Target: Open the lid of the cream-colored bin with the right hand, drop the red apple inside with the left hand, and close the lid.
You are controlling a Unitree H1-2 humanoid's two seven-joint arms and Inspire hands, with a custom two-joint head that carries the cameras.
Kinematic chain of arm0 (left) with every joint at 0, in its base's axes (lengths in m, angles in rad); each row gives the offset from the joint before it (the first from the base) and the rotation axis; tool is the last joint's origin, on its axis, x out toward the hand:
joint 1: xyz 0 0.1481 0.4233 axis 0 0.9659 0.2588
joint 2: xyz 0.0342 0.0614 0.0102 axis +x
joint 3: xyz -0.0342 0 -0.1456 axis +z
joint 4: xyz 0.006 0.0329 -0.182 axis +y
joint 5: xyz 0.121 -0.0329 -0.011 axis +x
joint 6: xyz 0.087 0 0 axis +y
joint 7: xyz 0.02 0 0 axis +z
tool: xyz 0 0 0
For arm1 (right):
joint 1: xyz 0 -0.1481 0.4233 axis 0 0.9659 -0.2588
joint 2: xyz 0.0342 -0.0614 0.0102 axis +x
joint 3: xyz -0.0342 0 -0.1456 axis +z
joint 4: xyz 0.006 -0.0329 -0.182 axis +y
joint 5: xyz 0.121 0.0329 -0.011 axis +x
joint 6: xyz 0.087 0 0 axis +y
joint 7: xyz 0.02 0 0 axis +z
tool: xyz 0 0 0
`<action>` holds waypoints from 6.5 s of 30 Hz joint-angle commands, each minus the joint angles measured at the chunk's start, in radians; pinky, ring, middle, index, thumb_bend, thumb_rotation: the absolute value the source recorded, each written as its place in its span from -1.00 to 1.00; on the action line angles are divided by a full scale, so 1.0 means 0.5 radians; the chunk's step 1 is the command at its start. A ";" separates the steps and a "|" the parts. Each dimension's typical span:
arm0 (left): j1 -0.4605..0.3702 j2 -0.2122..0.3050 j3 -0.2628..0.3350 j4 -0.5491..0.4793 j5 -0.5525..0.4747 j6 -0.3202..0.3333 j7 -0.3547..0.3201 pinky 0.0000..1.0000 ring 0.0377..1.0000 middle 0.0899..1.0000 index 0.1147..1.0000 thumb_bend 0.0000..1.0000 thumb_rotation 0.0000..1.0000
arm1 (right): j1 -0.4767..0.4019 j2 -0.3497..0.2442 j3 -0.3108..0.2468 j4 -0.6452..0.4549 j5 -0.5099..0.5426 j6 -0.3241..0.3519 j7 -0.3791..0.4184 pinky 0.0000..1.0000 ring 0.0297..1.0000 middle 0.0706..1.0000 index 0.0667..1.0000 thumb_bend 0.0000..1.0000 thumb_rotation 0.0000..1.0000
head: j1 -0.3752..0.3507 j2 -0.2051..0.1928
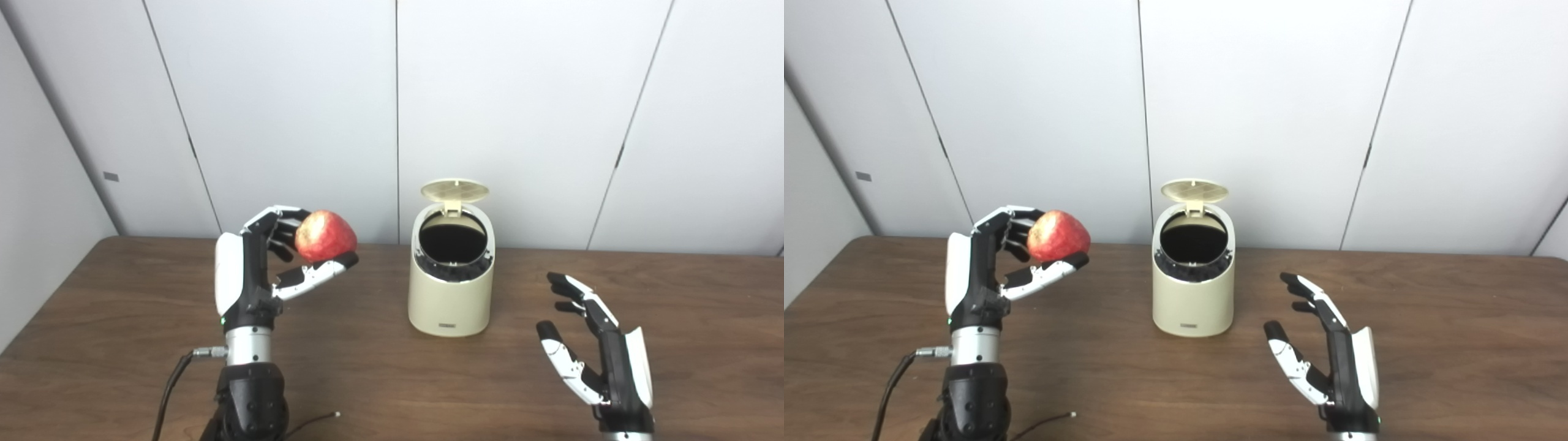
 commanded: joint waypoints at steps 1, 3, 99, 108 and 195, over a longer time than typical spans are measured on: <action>-0.088 -0.040 -0.019 -0.091 0.046 -0.061 -0.009 -0.33 -0.18 -0.12 -0.15 0.01 -1.00 | -0.090 0.004 -0.014 0.013 -0.007 -0.088 -0.058 0.34 0.53 0.54 0.50 -0.57 0.29 | -0.002 -0.001; -0.099 -0.079 -0.033 -0.096 0.067 -0.065 -0.012 -0.35 -0.19 -0.12 -0.15 0.01 -1.00 | -0.103 0.004 -0.011 0.033 -0.018 -0.104 -0.086 0.35 0.53 0.54 0.50 -0.56 0.25 | -0.018 -0.007; -0.604 -0.255 -0.336 0.969 0.160 0.119 -0.088 0.19 0.44 0.48 0.38 1.00 0.13 | -0.135 0.148 0.042 -0.032 -0.087 -0.006 -0.202 0.42 0.57 0.55 0.52 -0.43 0.57 | -0.197 -0.033; -0.594 -0.248 -0.350 0.953 0.159 0.140 -0.107 0.24 0.50 0.58 0.49 1.00 0.15 | -0.130 0.141 0.043 -0.030 -0.097 0.001 -0.199 0.42 0.57 0.57 0.52 -0.42 0.61 | -0.194 -0.027; 0.030 -0.343 0.347 0.213 -1.128 -0.468 -0.348 0.14 0.27 0.22 0.14 -0.41 0.54 | -1.244 -0.243 0.445 -0.245 -1.188 1.100 0.975 0.72 0.75 0.60 0.56 0.45 0.82 | -0.254 -0.044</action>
